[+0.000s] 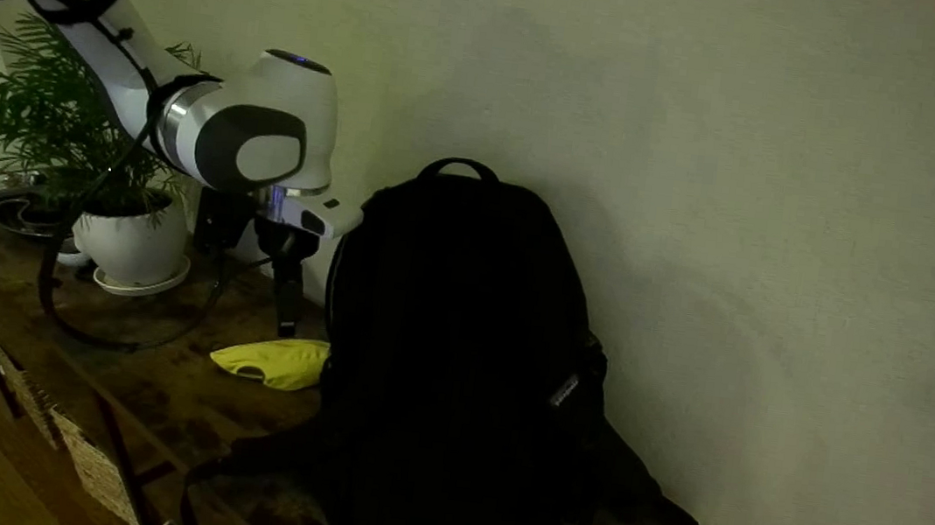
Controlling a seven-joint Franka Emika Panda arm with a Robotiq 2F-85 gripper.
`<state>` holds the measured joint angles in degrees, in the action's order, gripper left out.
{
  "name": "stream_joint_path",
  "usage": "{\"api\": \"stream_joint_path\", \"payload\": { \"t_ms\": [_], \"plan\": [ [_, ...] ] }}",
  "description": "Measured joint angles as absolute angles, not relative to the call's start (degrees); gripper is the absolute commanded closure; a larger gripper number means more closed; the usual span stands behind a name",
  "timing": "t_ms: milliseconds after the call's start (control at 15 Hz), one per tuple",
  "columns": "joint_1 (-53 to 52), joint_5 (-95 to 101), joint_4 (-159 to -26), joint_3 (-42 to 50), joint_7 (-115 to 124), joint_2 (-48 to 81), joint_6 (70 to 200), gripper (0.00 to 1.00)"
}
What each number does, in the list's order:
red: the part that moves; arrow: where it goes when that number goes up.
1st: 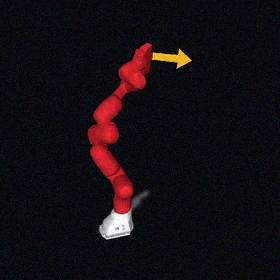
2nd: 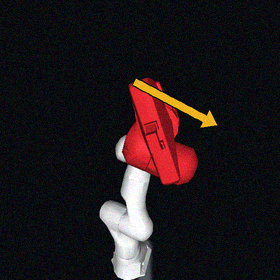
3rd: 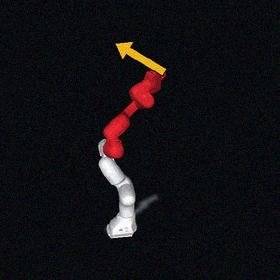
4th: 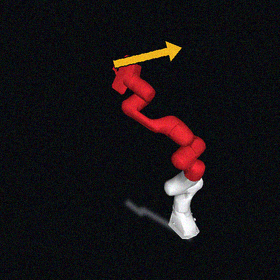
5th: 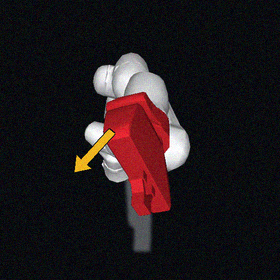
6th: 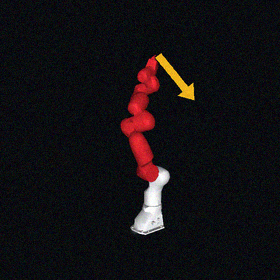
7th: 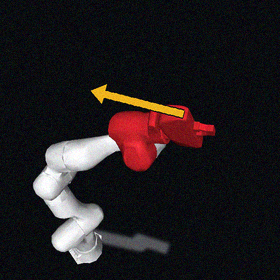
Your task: Put the yellow object in the bag
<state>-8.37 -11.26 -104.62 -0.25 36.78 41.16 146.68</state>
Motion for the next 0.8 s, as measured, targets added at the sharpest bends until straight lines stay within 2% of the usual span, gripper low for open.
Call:
{"api": "stream_joint_path", "payload": {
  "t_ms": [800],
  "plan": [
    [-10.85,-11.23,-94.35,1.38,42.15,51.43,146.55,0.0]
  ]
}}
